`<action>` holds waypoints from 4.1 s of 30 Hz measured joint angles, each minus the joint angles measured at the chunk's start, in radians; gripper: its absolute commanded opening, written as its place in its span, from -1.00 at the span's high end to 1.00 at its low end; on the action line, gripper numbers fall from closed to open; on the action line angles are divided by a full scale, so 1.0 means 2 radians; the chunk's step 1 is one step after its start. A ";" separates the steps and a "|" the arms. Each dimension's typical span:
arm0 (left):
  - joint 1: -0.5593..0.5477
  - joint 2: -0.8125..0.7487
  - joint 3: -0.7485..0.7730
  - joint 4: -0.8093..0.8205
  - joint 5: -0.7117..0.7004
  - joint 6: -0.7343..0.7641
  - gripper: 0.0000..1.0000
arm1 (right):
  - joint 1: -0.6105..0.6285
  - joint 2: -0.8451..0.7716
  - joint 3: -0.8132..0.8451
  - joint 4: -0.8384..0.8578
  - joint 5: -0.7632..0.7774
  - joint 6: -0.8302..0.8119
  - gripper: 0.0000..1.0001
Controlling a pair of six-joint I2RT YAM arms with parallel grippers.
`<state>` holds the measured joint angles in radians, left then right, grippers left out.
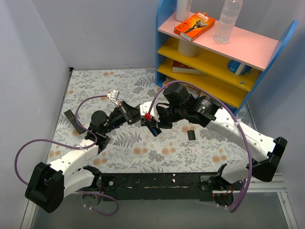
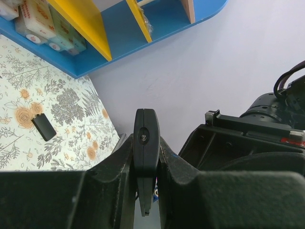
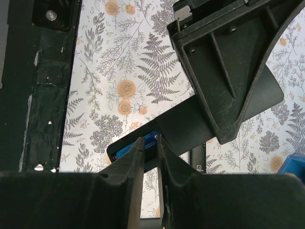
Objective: Load the batteries into the remote control
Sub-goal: Load the battery into the remote control.
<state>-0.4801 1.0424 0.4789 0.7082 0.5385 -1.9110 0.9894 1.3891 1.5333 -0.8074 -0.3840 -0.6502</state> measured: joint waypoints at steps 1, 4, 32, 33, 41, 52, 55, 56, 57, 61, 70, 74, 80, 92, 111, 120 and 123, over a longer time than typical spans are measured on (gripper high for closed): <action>0.000 0.000 0.000 -0.001 0.000 0.001 1.00 | 0.000 0.001 0.000 0.000 -0.002 0.000 0.58; 0.000 0.000 0.000 -0.004 0.001 0.002 1.00 | 0.000 0.003 0.000 0.000 -0.006 0.000 0.59; 0.000 0.000 0.000 -0.010 0.002 0.004 1.00 | 0.000 0.004 -0.003 -0.004 0.011 0.001 0.45; 0.000 0.000 0.000 -0.010 0.002 0.004 1.00 | 0.000 0.004 -0.003 -0.004 0.011 0.001 0.42; 0.000 0.000 0.000 -0.010 0.002 0.003 1.00 | 0.000 0.004 -0.002 -0.006 0.011 0.001 0.39; 0.000 0.000 0.000 -0.010 0.003 0.002 1.00 | 0.000 0.004 0.010 -0.019 0.009 -0.002 0.35; 0.000 0.000 0.000 -0.010 0.003 0.002 1.00 | 0.000 0.004 0.015 -0.021 0.006 -0.002 0.30; 0.000 0.000 0.000 -0.010 0.003 0.002 1.00 | 0.000 0.005 0.017 -0.021 0.003 -0.002 0.29; 0.000 0.000 0.000 -0.010 0.003 0.002 1.00 | 0.000 0.005 0.019 -0.022 0.000 -0.002 0.28; 0.000 0.000 0.000 -0.010 0.005 0.002 1.00 | 0.000 0.011 0.027 -0.022 -0.013 -0.003 0.28; 0.000 0.000 0.000 -0.010 0.007 0.005 1.00 | 0.000 0.024 0.027 -0.022 -0.023 -0.004 0.31; 0.000 0.000 0.000 -0.010 0.010 0.006 1.00 | 0.000 0.026 0.027 -0.022 -0.023 -0.004 0.35; 0.000 -0.001 0.000 -0.010 0.010 0.006 1.00 | 0.000 0.029 0.027 -0.022 -0.023 -0.004 0.43; 0.000 -0.002 0.000 -0.006 0.010 0.004 1.00 | 0.000 0.027 0.018 -0.014 -0.025 -0.004 0.61; 0.000 -0.001 -0.007 0.020 0.010 -0.004 1.00 | -0.001 -0.003 -0.033 0.040 -0.028 -0.001 0.72; 0.000 -0.001 -0.007 0.020 0.008 -0.003 1.00 | -0.004 -0.015 -0.056 0.065 -0.028 0.000 0.66; 0.000 -0.001 -0.007 0.020 0.008 -0.001 1.00 | -0.004 -0.017 -0.059 0.069 -0.028 0.002 0.52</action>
<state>-0.4801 1.0397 0.4652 0.7483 0.5545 -1.9133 0.9810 1.3552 1.4151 -0.6685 -0.4408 -0.6460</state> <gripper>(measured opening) 0.171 0.181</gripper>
